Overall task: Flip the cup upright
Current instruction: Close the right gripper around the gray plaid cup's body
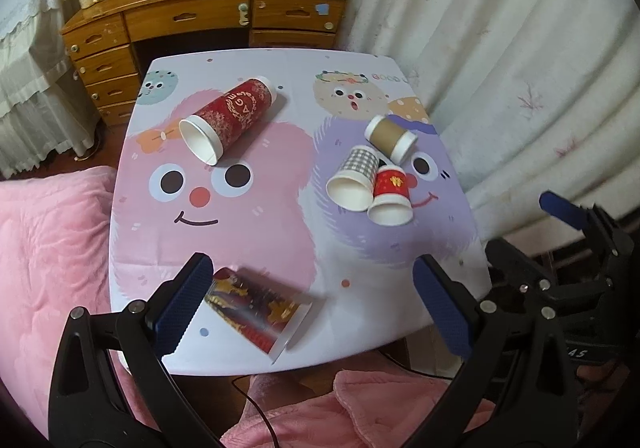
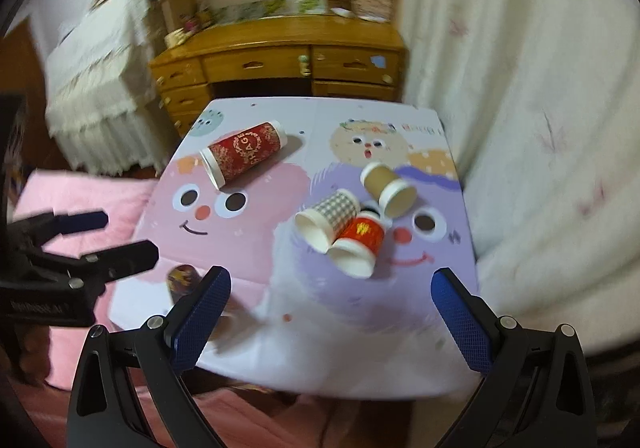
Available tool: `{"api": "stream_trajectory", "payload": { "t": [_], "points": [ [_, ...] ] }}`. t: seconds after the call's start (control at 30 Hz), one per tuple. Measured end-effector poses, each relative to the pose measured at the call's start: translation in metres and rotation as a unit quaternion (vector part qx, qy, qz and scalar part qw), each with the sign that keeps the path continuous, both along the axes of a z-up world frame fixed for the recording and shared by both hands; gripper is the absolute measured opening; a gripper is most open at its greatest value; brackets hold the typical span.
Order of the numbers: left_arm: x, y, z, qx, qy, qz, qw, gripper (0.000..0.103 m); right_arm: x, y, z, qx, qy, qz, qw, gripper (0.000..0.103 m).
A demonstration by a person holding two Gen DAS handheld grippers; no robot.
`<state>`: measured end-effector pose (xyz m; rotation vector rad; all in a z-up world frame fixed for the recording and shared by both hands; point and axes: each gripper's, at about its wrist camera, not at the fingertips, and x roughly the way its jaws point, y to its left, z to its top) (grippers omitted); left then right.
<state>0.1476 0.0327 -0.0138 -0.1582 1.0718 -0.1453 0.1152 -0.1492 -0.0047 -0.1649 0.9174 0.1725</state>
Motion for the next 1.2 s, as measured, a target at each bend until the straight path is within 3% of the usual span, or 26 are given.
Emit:
{"api": "stream_trajectory", "payload": {
  "t": [0.13, 0.23, 0.33, 0.43, 0.47, 0.6, 0.83, 1.03, 1.2],
  "points": [
    [0.018, -0.011, -0.010, -0.010, 0.019, 0.053, 0.9983, 0.100, 0.033, -0.006, -0.005, -0.056, -0.007, 0.103, 0.993, 0.102],
    [0.027, -0.019, -0.022, -0.030, 0.041, 0.113, 0.9923, 0.100, 0.061, -0.007, -0.015, -0.103, -0.005, 0.193, 0.976, 0.102],
    [0.030, -0.026, -0.036, -0.042, 0.056, 0.164, 0.9840, 0.100, 0.093, -0.012, -0.035, -0.155, 0.001, 0.287, 0.945, 0.102],
    [0.026, -0.030, -0.049, -0.050, 0.070, 0.213, 0.9732, 0.100, 0.121, -0.012, -0.059, -0.196, 0.002, 0.345, 0.918, 0.102],
    [0.024, -0.031, -0.054, -0.054, 0.076, 0.232, 0.9683, 0.100, 0.134, -0.014, -0.073, -0.215, 0.004, 0.372, 0.903, 0.102],
    [0.010, -0.034, -0.069, -0.058, 0.097, 0.282, 0.9528, 0.100, 0.166, -0.013, -0.108, -0.246, 0.013, 0.431, 0.868, 0.102],
    [-0.026, -0.028, -0.091, -0.068, 0.137, 0.373, 0.9154, 0.099, 0.202, 0.013, -0.154, -0.266, 0.028, 0.511, 0.817, 0.101],
    [-0.048, -0.027, -0.094, -0.065, 0.153, 0.415, 0.8945, 0.099, 0.224, 0.035, -0.181, -0.280, 0.048, 0.559, 0.779, 0.100],
    [-0.059, -0.030, -0.096, -0.067, 0.170, 0.431, 0.8835, 0.100, 0.235, 0.057, -0.201, -0.282, 0.075, 0.597, 0.747, 0.100]
  ]
}}
